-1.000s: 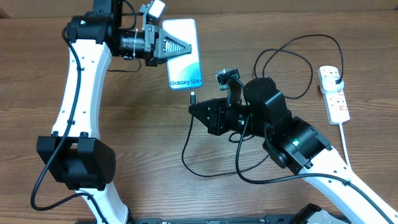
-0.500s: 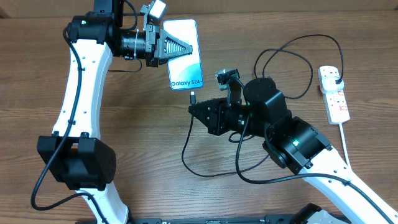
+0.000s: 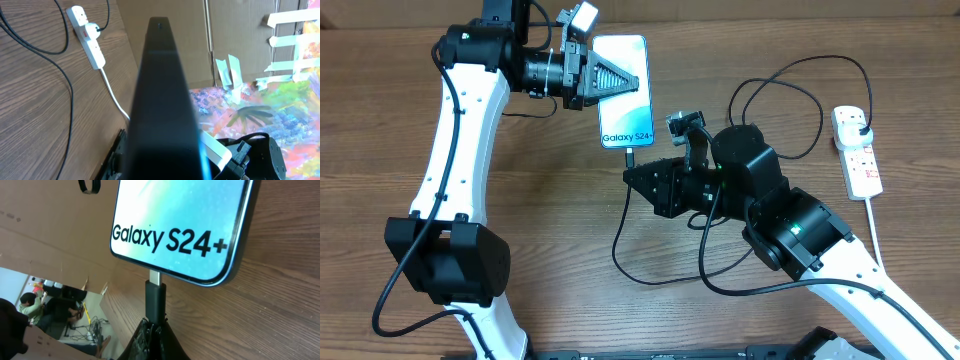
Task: Plug charger to phone and switch on socket
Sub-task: 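Align the phone's bottom port over the plug, holding both grippers steady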
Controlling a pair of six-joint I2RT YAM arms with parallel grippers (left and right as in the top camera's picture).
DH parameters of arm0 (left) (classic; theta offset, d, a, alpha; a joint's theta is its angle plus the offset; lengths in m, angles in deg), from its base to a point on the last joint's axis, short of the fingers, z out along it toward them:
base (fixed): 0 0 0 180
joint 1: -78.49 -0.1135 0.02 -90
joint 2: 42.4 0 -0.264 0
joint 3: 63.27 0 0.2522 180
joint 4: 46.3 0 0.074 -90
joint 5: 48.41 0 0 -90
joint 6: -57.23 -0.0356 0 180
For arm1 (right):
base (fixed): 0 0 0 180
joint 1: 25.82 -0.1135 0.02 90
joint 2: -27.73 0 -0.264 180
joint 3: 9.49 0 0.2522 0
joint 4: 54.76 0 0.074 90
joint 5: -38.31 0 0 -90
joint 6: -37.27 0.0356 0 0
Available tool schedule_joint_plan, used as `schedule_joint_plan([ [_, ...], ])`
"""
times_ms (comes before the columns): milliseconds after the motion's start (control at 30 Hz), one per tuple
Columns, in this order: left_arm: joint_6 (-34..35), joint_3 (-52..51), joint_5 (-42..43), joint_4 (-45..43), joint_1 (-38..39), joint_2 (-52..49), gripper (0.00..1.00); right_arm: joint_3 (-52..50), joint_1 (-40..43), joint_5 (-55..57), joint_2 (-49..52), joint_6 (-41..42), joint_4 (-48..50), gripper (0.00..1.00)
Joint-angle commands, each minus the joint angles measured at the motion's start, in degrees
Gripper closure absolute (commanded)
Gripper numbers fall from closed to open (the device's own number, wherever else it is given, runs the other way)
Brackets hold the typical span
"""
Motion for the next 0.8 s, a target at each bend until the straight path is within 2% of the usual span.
schedule_joint_plan([
  [0, -0.24, 0.92, 1.51, 0.04, 0.68, 1.22, 0.96, 0.11, -0.22, -0.04, -0.79, -0.44, 0.98, 0.96],
  [767, -0.24, 0.92, 0.46, 0.15, 0.81, 1.22, 0.96, 0.11, -0.22, -0.02, -0.79, -0.42, -0.17, 0.96],
])
